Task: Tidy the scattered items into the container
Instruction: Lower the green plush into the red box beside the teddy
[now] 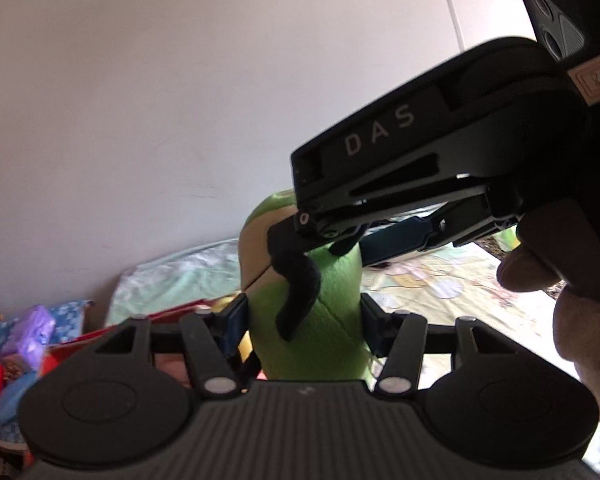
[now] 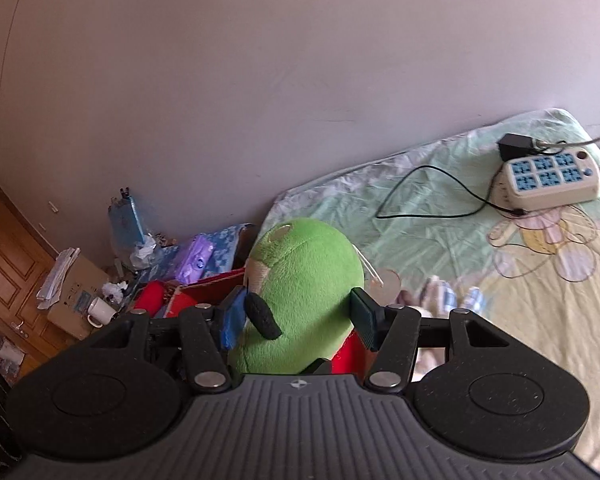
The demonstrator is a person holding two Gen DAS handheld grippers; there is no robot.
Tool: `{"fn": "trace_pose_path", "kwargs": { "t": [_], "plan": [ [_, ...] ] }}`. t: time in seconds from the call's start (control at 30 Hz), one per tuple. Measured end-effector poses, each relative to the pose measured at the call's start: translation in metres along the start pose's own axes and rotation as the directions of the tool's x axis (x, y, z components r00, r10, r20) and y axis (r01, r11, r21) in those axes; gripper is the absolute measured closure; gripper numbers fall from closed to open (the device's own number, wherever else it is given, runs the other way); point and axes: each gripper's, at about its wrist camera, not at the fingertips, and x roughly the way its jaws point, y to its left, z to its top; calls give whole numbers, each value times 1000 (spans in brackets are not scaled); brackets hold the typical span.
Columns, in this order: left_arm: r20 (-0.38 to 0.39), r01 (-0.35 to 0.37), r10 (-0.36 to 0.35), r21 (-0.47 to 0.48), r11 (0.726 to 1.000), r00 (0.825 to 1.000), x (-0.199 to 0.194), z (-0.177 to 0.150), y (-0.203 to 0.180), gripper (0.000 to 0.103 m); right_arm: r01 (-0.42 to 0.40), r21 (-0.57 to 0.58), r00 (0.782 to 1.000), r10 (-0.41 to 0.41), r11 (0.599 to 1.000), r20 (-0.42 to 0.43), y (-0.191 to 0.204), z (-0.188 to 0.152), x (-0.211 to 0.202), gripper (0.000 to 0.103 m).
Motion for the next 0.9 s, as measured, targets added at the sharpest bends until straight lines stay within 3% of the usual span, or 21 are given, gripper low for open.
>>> {"fn": "trace_pose_path", "kwargs": {
  "t": [0.27, 0.4, 0.67, 0.77, 0.9],
  "plan": [
    [-44, -88, 85, -76, 993, 995, 10, -29, 89, 46, -50, -118, 998, 46, 992, -40, 95, -12, 72, 45],
    [-97, -87, 77, -110, 990, 992, 17, -47, 117, 46, -45, -175, 998, 35, 984, -58, 120, -20, 109, 45],
    [-266, -55, -3, -209, 976, 964, 43, -83, 142, 46, 21, -215, 987, -54, 976, -149, 128, -37, 176, 45],
    [-298, -34, -30, -208, 978, 954, 51, -90, 136, 44, 48, -242, 980, -92, 969, -175, 126, -40, 191, 45],
    [-317, 3, -64, -190, 982, 946, 59, -97, 136, 35, 95, -276, 972, -149, 956, -184, 123, -44, 206, 45]
  ]
}}
